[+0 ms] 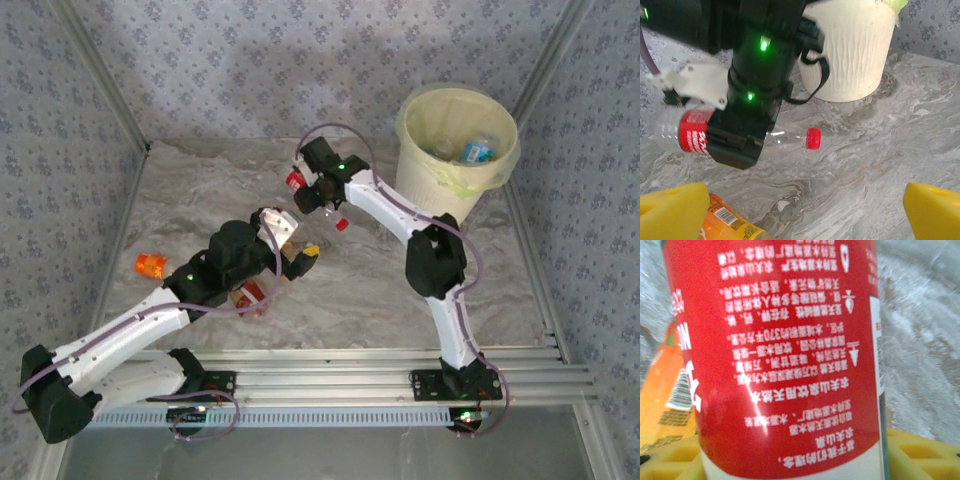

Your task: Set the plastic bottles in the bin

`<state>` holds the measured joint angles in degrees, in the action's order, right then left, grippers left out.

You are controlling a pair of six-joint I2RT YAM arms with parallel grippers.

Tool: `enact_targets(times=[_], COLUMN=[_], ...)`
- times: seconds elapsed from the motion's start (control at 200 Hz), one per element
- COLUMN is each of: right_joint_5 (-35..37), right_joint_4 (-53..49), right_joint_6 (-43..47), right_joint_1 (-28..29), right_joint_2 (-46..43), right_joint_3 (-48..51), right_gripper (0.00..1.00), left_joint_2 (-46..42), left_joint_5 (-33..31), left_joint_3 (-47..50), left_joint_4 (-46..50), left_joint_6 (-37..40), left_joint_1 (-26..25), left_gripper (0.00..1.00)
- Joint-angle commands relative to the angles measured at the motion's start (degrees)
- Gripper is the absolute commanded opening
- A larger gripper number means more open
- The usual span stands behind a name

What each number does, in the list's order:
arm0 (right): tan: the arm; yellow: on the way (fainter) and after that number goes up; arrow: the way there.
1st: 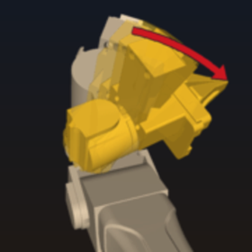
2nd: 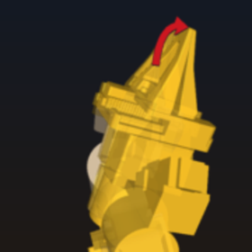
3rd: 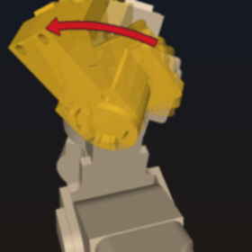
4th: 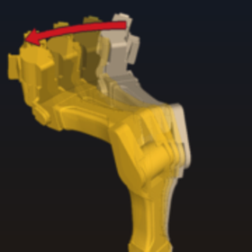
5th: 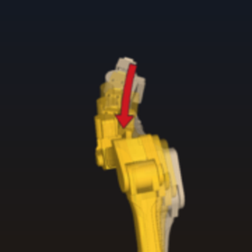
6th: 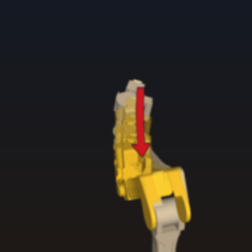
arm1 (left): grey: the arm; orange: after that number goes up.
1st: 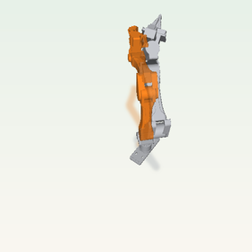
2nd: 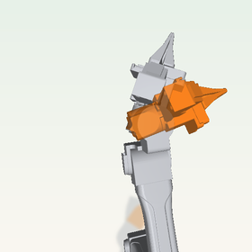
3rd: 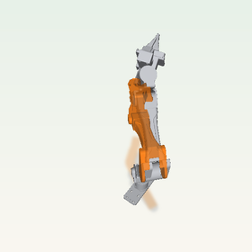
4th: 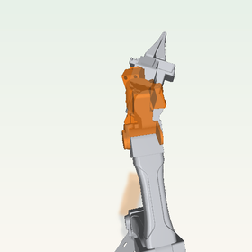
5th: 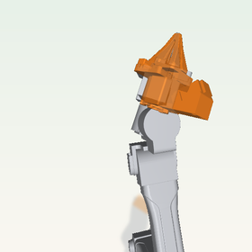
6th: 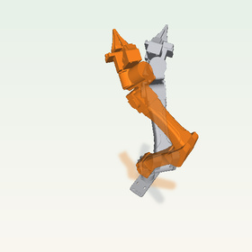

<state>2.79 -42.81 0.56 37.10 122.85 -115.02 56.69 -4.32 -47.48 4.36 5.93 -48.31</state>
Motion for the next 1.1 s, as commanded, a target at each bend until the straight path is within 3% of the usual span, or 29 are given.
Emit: enact_targets(times=[0.0, 0.39, 0.655, 0.869, 1.094], right_joint_5=[0.7, 1.6, 3.1, 5.6, 6.6], right_joint_4=[0.9, 1.3, 1.9, 6.0, 7.2], right_joint_6=[-1.3, -2.3, -3.2, -6.5, -10.6], right_joint_1=[-0.6, -4.3, -10.4, -17.9, -24.0], right_joint_2=[-5.8, -21.2, -28.3, -31.7, -29.4], right_joint_3=[2.2, 5.6, 5.2, 5.4, 0.3], right_gripper=[0.65, 0.68, 0.69, 0.69, 0.69], left_joint_2=[-1.3, -1.7, -2.0, -2.2, -1.0], left_joint_5=[0.7, 0.9, 2.2, 2.2, 3.3], left_joint_3=[0.4, 1.2, 0.8, 0.8, 0.4], left_joint_4=[-2.4, -4.6, -4.4, -4.2, -3.7], left_joint_6=[-1.0, -3.7, -4.1, -3.9, -4.2], left_joint_1=[0.4, 0.8, 1.6, 2.0, 2.1], left_gripper=[1.0, 1.0, 1.0, 1.0, 1.0])
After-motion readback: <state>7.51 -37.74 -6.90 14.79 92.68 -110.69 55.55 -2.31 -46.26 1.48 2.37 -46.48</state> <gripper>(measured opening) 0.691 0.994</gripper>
